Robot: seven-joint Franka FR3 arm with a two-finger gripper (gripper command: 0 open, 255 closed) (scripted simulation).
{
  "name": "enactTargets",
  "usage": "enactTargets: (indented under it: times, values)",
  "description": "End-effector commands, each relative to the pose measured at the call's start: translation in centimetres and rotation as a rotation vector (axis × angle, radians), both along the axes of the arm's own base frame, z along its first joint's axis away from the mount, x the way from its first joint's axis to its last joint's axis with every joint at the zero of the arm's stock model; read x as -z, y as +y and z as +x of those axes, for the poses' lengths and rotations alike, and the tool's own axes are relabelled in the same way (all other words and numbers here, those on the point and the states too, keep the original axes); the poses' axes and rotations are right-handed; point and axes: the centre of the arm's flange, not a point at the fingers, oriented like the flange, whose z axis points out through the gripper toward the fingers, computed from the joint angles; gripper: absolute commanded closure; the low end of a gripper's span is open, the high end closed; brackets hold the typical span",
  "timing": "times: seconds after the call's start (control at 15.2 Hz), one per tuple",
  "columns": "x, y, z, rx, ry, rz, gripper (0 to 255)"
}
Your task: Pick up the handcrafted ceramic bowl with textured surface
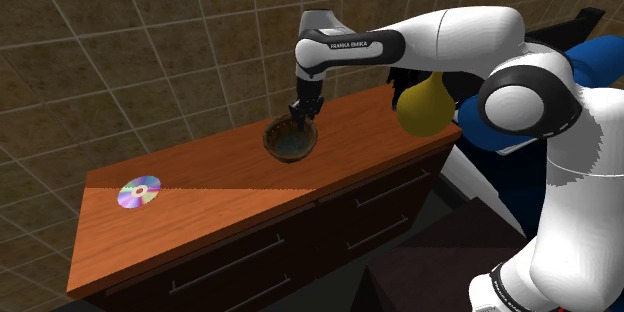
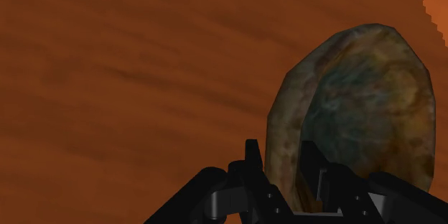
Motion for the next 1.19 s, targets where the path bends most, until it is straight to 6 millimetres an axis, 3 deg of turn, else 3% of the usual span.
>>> enactTargets:
  times: [0.0, 0.46, 1.12]
  values:
    - [0.0, 0.0, 0.0, 0.0, 0.0, 0.0, 255]
    - [0.1, 0.0, 0.0, 0.0, 0.0, 0.0, 255]
    - [-5.2, 0.0, 0.0, 0.0, 0.0, 0.0, 255]
